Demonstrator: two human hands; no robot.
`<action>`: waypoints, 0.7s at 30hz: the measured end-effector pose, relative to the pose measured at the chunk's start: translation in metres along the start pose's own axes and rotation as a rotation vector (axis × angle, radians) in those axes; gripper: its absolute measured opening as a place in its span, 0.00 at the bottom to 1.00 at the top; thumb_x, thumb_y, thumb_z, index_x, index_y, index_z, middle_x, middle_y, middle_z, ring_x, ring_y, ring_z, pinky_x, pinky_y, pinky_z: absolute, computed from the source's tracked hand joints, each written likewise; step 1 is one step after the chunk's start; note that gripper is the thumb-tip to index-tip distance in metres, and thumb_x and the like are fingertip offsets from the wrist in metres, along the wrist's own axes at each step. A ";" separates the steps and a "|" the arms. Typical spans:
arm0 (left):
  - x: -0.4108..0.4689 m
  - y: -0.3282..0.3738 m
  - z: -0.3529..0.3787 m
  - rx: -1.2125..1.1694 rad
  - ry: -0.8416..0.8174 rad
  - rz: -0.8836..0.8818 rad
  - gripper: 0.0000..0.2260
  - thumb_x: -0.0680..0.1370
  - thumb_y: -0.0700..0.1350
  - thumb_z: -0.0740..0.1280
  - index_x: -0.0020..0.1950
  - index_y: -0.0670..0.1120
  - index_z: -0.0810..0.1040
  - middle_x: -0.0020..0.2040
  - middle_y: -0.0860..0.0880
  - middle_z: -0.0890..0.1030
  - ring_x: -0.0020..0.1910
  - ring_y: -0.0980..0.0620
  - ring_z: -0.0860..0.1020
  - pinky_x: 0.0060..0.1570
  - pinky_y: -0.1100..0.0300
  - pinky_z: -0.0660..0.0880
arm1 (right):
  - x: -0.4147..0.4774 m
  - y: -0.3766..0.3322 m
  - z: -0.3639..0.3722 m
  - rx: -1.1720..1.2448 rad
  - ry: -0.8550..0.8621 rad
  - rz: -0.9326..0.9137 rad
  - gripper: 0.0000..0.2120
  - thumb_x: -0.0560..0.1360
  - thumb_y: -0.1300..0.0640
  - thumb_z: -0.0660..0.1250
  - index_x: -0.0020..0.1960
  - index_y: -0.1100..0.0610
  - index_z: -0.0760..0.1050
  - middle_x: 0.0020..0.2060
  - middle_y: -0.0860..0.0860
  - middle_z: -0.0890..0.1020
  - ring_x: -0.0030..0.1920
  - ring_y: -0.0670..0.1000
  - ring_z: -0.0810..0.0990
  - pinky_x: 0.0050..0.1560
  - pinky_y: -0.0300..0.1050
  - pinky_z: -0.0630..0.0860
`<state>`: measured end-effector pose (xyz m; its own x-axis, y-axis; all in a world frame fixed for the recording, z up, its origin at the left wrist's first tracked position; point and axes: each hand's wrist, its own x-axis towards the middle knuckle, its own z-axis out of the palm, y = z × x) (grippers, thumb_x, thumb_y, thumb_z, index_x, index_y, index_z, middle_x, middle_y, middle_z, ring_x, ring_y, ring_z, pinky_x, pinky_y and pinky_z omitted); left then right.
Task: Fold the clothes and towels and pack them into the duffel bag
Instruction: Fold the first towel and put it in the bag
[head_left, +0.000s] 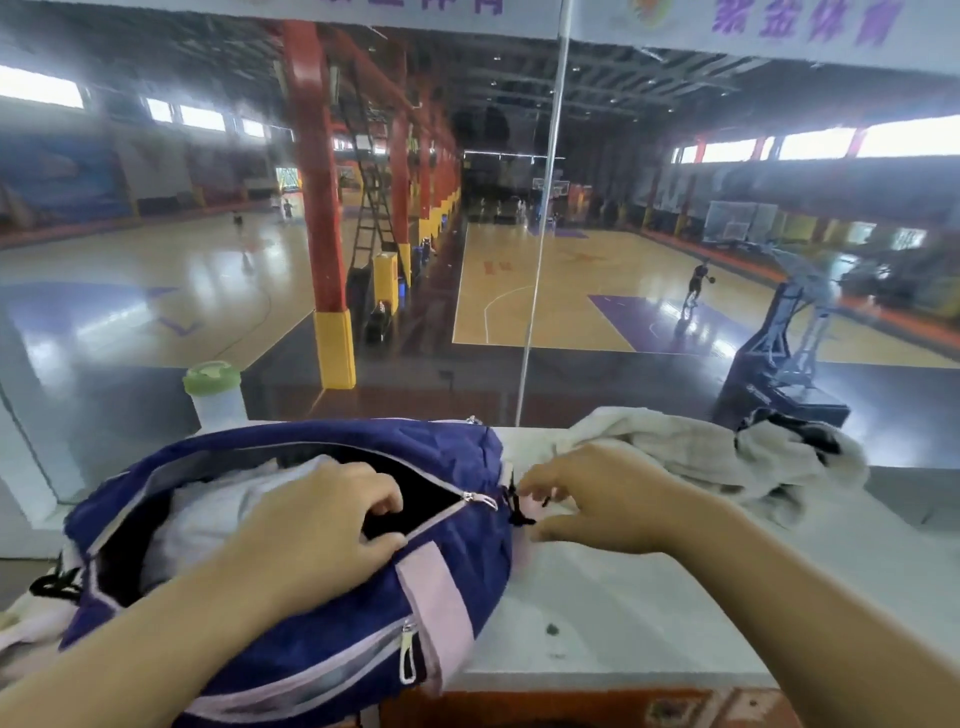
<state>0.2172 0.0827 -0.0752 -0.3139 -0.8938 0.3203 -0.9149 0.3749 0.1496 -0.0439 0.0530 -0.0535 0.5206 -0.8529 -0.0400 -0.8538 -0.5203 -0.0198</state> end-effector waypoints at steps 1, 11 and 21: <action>0.009 0.012 0.007 -0.014 -0.013 0.022 0.12 0.72 0.60 0.65 0.51 0.57 0.76 0.48 0.61 0.77 0.49 0.59 0.75 0.48 0.62 0.71 | -0.010 0.015 0.001 0.010 -0.016 0.054 0.19 0.73 0.40 0.65 0.62 0.44 0.73 0.56 0.42 0.80 0.53 0.46 0.77 0.54 0.46 0.74; 0.114 0.119 0.094 -0.235 -0.245 0.071 0.09 0.73 0.53 0.65 0.51 0.54 0.76 0.43 0.58 0.77 0.45 0.57 0.76 0.46 0.60 0.75 | -0.070 0.174 0.027 0.269 -0.113 0.560 0.23 0.69 0.40 0.70 0.61 0.45 0.72 0.52 0.43 0.78 0.49 0.46 0.77 0.53 0.43 0.74; 0.207 0.173 0.190 -0.252 -0.312 0.006 0.32 0.73 0.58 0.66 0.73 0.53 0.59 0.71 0.49 0.64 0.69 0.45 0.61 0.65 0.52 0.63 | -0.036 0.255 0.051 0.108 0.163 0.767 0.31 0.77 0.47 0.61 0.76 0.52 0.54 0.72 0.53 0.65 0.66 0.58 0.70 0.59 0.47 0.69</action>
<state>-0.0547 -0.0842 -0.1612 -0.4167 -0.9086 0.0282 -0.8340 0.3945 0.3857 -0.2805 -0.0466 -0.1078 -0.2264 -0.9719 0.0649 -0.9659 0.2154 -0.1436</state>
